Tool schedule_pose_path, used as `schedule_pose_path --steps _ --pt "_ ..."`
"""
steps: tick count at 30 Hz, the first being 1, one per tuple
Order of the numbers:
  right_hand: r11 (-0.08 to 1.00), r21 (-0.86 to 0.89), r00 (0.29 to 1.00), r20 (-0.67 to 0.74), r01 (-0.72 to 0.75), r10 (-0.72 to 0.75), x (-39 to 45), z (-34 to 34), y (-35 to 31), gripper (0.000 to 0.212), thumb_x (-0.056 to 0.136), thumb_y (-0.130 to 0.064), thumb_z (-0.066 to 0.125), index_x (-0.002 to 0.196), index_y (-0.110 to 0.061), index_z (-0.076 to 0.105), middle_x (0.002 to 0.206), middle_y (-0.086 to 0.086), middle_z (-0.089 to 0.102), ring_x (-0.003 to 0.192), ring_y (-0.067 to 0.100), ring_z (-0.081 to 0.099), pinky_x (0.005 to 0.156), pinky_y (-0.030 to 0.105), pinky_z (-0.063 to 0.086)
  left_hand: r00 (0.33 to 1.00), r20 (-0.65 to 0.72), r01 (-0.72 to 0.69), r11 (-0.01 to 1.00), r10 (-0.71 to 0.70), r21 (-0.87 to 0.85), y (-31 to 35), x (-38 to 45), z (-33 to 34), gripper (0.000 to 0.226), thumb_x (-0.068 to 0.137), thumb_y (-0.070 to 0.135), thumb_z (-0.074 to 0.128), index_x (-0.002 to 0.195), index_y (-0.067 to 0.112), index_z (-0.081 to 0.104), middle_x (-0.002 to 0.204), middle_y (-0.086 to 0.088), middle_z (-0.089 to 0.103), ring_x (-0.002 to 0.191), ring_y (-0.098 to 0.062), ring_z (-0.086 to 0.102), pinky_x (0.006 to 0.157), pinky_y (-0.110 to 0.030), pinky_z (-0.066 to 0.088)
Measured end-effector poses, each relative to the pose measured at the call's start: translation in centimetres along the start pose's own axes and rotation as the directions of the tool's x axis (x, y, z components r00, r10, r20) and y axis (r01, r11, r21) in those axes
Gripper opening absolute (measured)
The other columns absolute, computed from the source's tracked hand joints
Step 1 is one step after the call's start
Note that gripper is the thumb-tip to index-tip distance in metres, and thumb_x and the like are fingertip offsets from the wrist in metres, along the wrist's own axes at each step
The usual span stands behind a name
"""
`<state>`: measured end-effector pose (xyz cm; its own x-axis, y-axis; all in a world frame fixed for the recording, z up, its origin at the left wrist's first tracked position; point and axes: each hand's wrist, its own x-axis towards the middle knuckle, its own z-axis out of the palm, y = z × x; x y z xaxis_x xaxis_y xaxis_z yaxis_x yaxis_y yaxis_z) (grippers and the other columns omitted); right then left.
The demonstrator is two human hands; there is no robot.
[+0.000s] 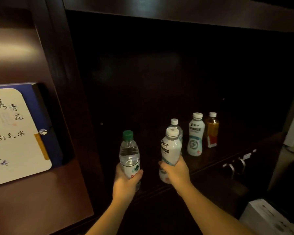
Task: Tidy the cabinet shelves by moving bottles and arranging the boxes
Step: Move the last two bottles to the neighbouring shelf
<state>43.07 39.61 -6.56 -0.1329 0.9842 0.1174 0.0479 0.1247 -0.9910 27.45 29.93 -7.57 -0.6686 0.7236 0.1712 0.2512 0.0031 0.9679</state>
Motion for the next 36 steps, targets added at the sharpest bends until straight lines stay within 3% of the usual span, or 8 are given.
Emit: schedule_pose_path --steps 10,17,20,23,26,28,31,36 --pt "1.000 -0.011 0.994 0.107 0.025 -0.024 6.5 4.9 1.8 0.043 0.072 -0.021 0.077 0.110 -0.018 0.058 0.098 0.008 0.068 0.090 0.027 0.068 0.079 0.052 0.057 0.990 -0.137 0.023 0.998 -0.031 -0.058 -1.3 6.7 1.9 0.065 0.071 0.022 0.081 0.123 0.024 0.042 0.100 0.015 0.055 0.089 -0.002 0.055 0.062 -0.018 0.039" --pt "0.997 -0.023 0.981 0.184 0.069 -0.063 7.5 6.0 2.2 0.035 0.075 -0.021 0.076 0.103 -0.009 0.058 0.089 0.014 0.068 0.085 0.026 0.068 0.072 0.045 0.058 0.992 -0.121 0.013 0.998 -0.021 -0.062 -2.0 6.7 2.2 0.067 0.071 0.025 0.081 0.126 0.026 0.043 0.105 0.012 0.060 0.091 -0.001 0.059 0.061 -0.012 0.044" --pt "0.999 -0.005 0.980 0.195 0.043 -0.041 7.3 5.9 2.3 0.037 0.073 -0.019 0.078 0.102 -0.010 0.057 0.084 0.015 0.068 0.078 0.023 0.069 0.065 0.039 0.057 0.996 -0.081 0.038 0.998 -0.042 -0.045 -1.7 6.2 1.8 0.079 0.068 0.026 0.083 0.133 0.026 0.038 0.114 0.011 0.058 0.098 -0.004 0.057 0.070 -0.016 0.043" --pt "0.999 -0.042 0.989 0.143 -0.014 0.019 6.1 5.4 2.4 0.054 0.069 -0.023 0.083 0.115 -0.019 0.056 0.100 -0.002 0.069 0.092 0.017 0.067 0.079 0.038 0.057 0.995 -0.059 0.081 0.996 -0.084 -0.039 -1.2 5.4 1.4 0.094 0.067 0.024 0.084 0.144 0.022 0.030 0.135 -0.001 0.051 0.121 -0.022 0.050 0.094 -0.038 0.046" --pt "0.997 -0.074 0.998 0.061 -0.026 0.030 3.8 4.5 2.1 0.071 0.071 -0.026 0.083 0.133 -0.016 0.049 0.127 0.002 0.061 0.111 0.021 0.061 0.093 0.036 0.050 0.986 0.016 0.168 0.985 -0.167 -0.038 -0.5 3.7 0.6 0.098 0.071 0.026 0.081 0.148 0.024 0.021 0.147 -0.005 0.040 0.133 -0.027 0.040 0.105 -0.047 0.037" --pt "0.994 -0.109 1.000 -0.001 -0.016 0.016 1.6 4.0 0.9 0.075 0.073 -0.031 0.082 0.137 -0.017 0.046 0.128 -0.002 0.059 0.119 0.022 0.056 0.090 0.027 0.045 0.984 0.089 0.156 0.988 -0.154 -0.014 -0.2 1.8 -0.4 0.092 0.074 0.031 0.078 0.148 0.024 0.022 0.147 -0.004 0.040 0.133 -0.024 0.040 0.107 -0.044 0.037" --pt "0.989 -0.142 0.998 -0.043 0.040 -0.046 -2.7 3.6 -1.5 0.061 0.072 -0.035 0.080 0.126 -0.029 0.053 0.105 -0.023 0.058 0.107 0.012 0.057 0.076 0.018 0.041 0.982 0.169 0.089 0.996 -0.090 0.013 0.7 -1.6 -2.4 0.091 0.074 0.041 0.075 0.147 0.020 0.025 0.146 -0.004 0.042 0.132 -0.020 0.041 0.105 -0.035 0.037" --pt "0.989 -0.147 0.990 -0.138 0.016 -0.037 -11.7 4.2 -5.2 0.070 0.075 -0.038 0.078 0.137 -0.021 0.048 0.122 0.000 0.058 0.110 0.016 0.055 0.090 0.031 0.044 0.962 0.272 -0.013 0.999 0.024 -0.041 3.4 -7.3 -8.5 0.082 0.074 0.047 0.074 0.141 0.022 0.035 0.144 0.002 0.043 0.130 -0.014 0.040 0.103 -0.029 0.034"
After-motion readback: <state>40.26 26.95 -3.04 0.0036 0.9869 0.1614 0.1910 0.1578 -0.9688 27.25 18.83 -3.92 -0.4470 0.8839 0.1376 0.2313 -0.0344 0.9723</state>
